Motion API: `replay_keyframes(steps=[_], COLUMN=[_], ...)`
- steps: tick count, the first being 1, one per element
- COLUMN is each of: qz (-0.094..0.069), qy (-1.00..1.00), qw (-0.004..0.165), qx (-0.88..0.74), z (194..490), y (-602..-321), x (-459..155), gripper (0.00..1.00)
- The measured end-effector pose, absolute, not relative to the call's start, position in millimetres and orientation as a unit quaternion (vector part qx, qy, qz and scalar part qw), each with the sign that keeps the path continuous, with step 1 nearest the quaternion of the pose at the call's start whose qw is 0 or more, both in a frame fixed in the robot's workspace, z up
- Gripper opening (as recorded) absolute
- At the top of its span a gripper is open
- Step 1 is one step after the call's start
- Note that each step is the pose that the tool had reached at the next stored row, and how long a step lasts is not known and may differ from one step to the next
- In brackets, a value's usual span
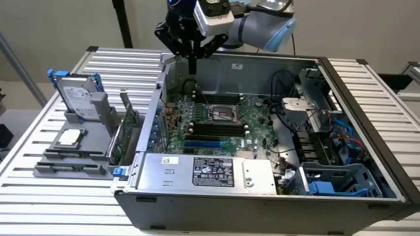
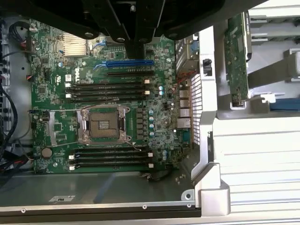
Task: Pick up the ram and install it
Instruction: 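Reach for the ram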
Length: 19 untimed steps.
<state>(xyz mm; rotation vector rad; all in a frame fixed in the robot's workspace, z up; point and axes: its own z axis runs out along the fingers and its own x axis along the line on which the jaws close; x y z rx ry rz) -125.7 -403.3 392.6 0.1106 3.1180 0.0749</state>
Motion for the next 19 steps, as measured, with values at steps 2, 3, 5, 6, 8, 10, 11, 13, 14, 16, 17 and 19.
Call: replay_keyframes(steps=[2, 3, 5, 6, 8, 10, 11, 13, 14, 16, 17, 19], qz=[0.024, 0.024, 0.024, 0.024, 0.024, 0.024, 0.024, 0.024, 0.024, 0.024, 0.024, 0.024], qy=[0.999, 0.999, 0.999, 0.999, 0.999, 0.999, 0.999, 0.999, 0.999, 0.999, 0.999, 0.999], qw=[0.01, 0.01, 0.01, 0.01, 0.01, 0.01, 0.01, 0.01, 0.01, 0.01, 0.01, 0.01], qx=[0.035, 0.035, 0.035, 0.035, 0.035, 0.035, 0.035, 0.035, 0.035, 0.035, 0.035, 0.035], z=[392.6, 392.6, 392.6, 392.6, 392.6, 392.5, 392.4, 392.3, 392.3, 392.2, 392.1, 392.0], y=[-406.5, -408.1, -410.8, -412.2, -414.7, -417.2, -418.4, -420.8, -422.0, -424.5, -425.6, -428.1], x=[-132.0, -136.2, -145.2, -149.7, -158.7, -168.1, -172.6, -181.4, -185.9, -195.5, -199.7, -208.8], gripper=[0.0, 0.0, 0.0, 0.0, 0.0, 0.0, 0.0, 0.0, 0.0, 0.0, 0.0, 0.0])
